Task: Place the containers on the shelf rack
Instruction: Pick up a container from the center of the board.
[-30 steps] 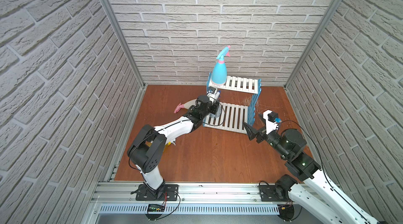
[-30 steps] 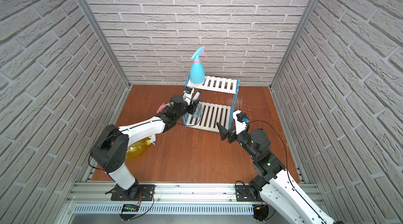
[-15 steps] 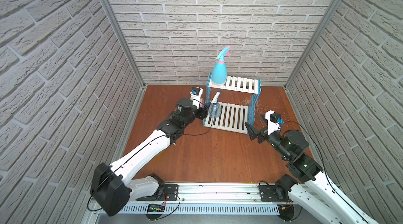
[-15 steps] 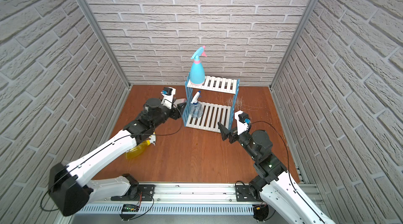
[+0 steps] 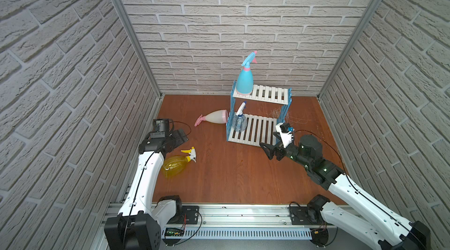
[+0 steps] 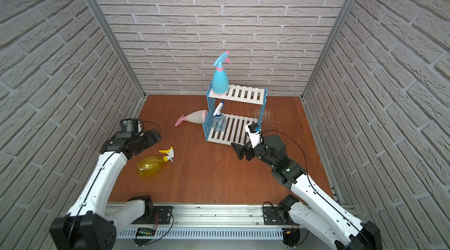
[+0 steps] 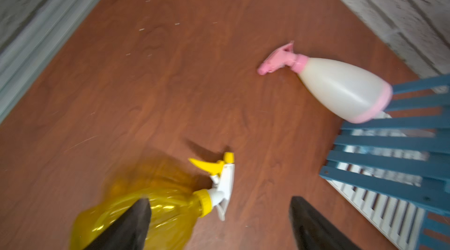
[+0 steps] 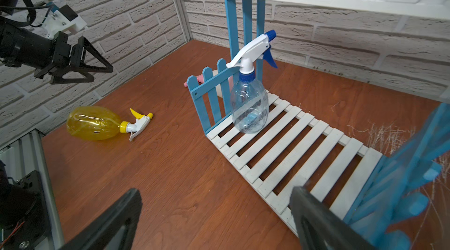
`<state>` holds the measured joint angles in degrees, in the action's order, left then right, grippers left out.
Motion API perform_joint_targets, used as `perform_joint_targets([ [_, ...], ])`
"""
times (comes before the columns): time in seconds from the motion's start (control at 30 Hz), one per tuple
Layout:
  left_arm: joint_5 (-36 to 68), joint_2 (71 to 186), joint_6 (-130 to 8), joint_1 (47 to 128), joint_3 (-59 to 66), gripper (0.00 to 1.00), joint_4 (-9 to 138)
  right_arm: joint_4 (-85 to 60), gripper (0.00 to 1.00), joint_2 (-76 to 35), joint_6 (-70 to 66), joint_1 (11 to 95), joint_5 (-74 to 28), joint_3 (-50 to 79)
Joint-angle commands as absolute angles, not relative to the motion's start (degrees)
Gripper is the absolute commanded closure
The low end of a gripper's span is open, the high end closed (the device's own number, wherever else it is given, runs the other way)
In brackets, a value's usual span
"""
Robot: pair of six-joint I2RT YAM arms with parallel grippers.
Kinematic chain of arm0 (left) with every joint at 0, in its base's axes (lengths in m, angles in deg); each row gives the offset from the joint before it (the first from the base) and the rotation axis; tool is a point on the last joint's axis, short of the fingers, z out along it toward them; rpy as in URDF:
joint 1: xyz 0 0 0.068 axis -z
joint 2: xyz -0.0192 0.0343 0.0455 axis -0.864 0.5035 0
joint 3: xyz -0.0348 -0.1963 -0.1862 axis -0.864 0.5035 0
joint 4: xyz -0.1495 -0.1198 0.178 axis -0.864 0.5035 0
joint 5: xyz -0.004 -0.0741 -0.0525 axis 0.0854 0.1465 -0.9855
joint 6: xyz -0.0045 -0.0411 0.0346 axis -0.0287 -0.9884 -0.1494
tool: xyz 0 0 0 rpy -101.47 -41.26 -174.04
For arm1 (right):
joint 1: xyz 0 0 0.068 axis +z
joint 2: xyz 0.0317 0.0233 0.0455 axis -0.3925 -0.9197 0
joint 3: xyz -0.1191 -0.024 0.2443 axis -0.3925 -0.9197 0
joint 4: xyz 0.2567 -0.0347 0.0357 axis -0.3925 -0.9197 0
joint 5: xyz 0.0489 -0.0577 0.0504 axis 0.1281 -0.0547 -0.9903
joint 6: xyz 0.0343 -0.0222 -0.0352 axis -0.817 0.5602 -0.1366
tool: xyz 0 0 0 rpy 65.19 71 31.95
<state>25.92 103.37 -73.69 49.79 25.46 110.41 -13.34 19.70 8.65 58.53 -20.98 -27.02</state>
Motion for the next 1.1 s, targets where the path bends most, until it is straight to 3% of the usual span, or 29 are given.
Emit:
perform_joint_targets([
  [0.0, 28.59, 100.39, -77.47, 45.95, 27.09, 0.02, 114.94, -9.02, 0.01, 18.22, 8.3, 59.87, -22.23, -27.63],
  [0.57, 24.91, 102.52, -82.82, 38.36, 40.02, 0.03, 104.9, -2.56, 0.01, 6.28, 10.3, 67.89, -20.7, -27.56],
  [0.8, 21.07, 105.48, -82.34, 41.79, 42.02, 0.18, 99.28, 0.91, 0.0, 0.41, 9.62, 69.68, -21.66, -27.13],
  [1.07, 19.84, 105.58, -85.75, 47.47, 44.43, 0.21, 97.64, 7.61, 0.06, -10.85, 8.72, 73.76, -18.56, -24.41],
])
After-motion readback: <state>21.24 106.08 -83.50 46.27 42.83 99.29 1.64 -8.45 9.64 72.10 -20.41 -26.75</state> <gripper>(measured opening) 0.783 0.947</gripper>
